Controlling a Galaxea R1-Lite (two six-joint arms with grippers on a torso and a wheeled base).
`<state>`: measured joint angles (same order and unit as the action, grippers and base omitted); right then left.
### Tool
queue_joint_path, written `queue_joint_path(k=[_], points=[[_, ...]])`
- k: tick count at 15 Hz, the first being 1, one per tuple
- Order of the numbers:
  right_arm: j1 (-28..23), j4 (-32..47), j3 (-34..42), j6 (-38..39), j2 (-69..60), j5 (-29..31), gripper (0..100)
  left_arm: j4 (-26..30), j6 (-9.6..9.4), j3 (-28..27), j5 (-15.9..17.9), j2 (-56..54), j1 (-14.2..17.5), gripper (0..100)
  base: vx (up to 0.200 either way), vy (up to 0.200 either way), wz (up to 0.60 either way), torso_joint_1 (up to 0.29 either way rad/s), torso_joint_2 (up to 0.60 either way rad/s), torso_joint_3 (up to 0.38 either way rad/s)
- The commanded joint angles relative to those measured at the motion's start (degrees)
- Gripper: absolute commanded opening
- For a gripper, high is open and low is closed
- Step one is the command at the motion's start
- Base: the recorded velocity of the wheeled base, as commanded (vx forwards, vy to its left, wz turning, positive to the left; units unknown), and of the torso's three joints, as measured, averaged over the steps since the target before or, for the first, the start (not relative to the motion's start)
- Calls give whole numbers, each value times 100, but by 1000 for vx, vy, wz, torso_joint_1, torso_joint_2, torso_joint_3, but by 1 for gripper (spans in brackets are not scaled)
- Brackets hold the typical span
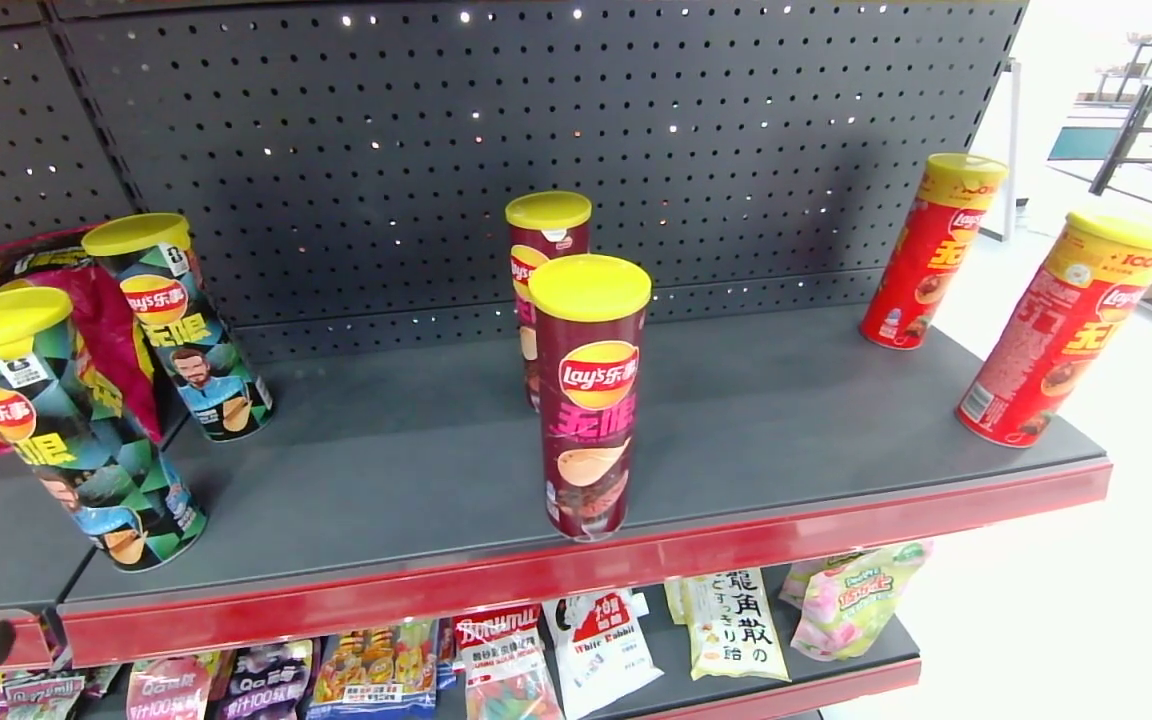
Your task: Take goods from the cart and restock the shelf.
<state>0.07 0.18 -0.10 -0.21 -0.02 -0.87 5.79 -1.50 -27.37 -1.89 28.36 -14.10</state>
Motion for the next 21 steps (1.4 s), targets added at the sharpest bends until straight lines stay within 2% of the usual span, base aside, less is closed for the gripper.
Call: queue_joint_path(k=[1,2,5,7,8,9,12,16,21], points=[[1,-1,1,-6,2,-1,100,300,27,30,-620,-893,268,100,0,0,0,0,0,0],[1,-1,1,-6,2,-1,100,317,9,30,-848,-937,338,100,0,0,0,0,0,0],[1,-1,1,3,2,-1,100,502,-17,74,-971,-1051,365,100,0,0,0,0,0,0],[1,-1,1,-6,2,-1,100,502,106,293,-822,-1245,250,100,0,0,0,0,0,0],[1,-1,1,-14,2,-1,100,502,308,496,-804,-1438,198,100,0,0,0,0,0,0],[1,-1,1,-6,2,-1,100,502,326,654,-804,-1587,198,100,0,0,0,0,0,0],[1,-1,1,-6,2,7,100,511,326,1128,-857,-2115,215,100,0,0,200,1,-1,-1],[1,-1,1,-6,2,-1,100,616,317,1164,-857,-2247,215,100,0,0,600,2,1,4],[1,-1,1,-32,2,-1,100,634,317,1278,-857,-2255,215,100,0,0,0,0,0,0]])
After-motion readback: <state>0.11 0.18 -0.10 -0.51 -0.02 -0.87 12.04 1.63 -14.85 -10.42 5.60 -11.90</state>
